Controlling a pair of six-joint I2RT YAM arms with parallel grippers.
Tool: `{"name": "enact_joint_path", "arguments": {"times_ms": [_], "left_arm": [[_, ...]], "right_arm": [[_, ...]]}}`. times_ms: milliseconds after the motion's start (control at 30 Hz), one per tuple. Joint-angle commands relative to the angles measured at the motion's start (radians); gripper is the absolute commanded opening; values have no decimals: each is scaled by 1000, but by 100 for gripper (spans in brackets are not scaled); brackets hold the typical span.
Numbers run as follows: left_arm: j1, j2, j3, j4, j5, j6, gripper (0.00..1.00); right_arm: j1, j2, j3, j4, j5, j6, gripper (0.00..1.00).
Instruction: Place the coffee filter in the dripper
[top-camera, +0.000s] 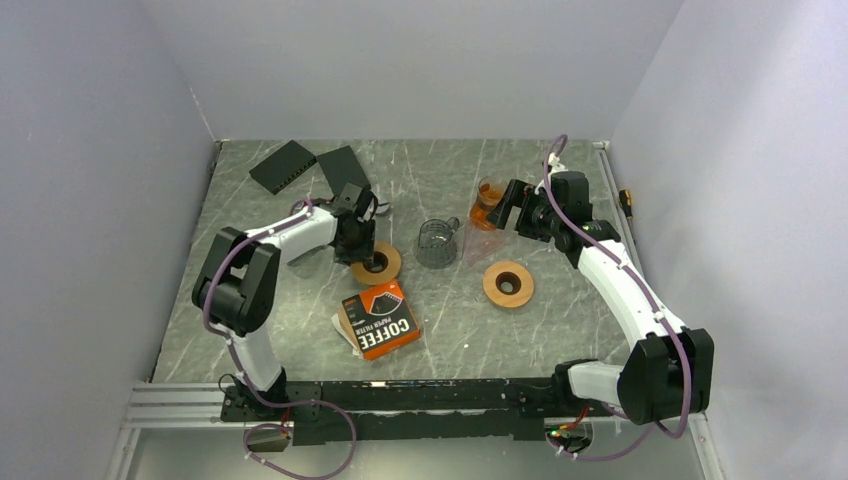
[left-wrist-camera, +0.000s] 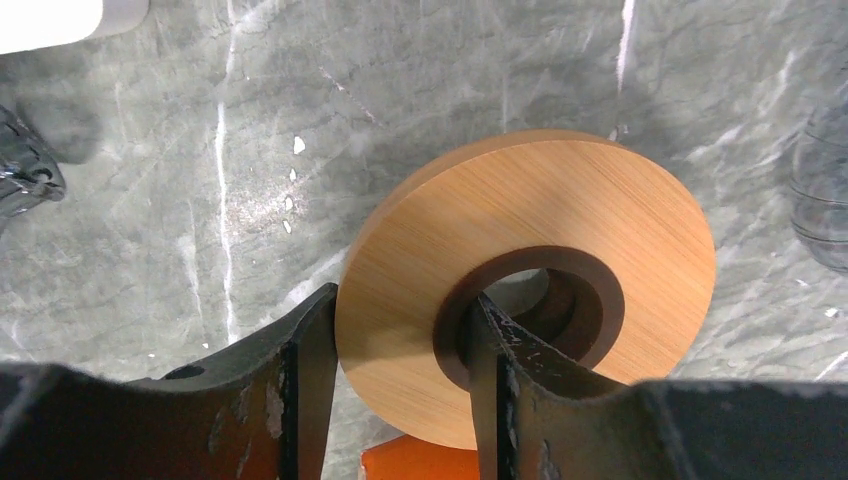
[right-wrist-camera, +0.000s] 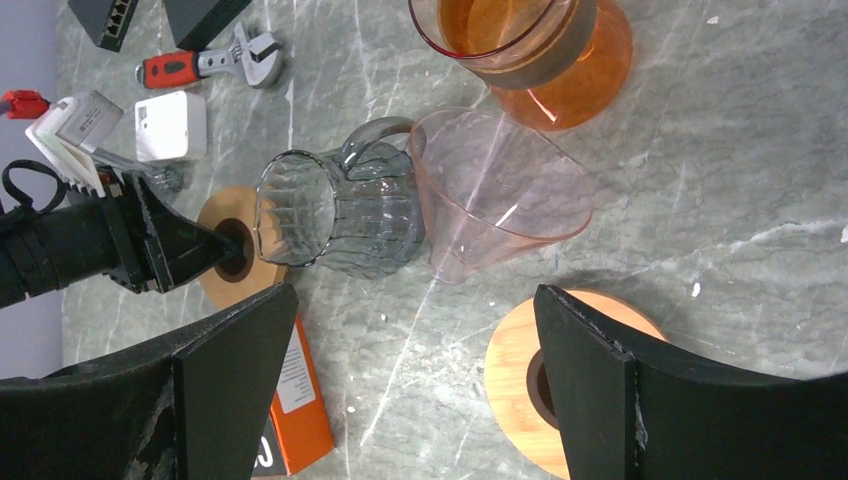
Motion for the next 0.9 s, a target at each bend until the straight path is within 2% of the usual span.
{"name": "enact_joint_path", "arguments": {"times_ms": [0,233,467,600,733,867], "left_arm": [[-1,-89,49,28,24,18,26],[-1,-176,56,63,38,50,22],[-1,-307,0,197,177,100,21],[-2,-367,-38,303,318,121,13],[-7,-393,-59,393,416,103,13],[-35,-393,-39,401,427,99,13]], "right_arm": [[-5,-29,17,52,-30,1,94],[-5,-20,29,66,-76,1,94],[-6,-19,37,116,-192,26,93],[-5,-33,15,202,-319,68,92],[5,-27,4,329,-460,190,90],[63,-18,12,391,-498,245,88]]}}
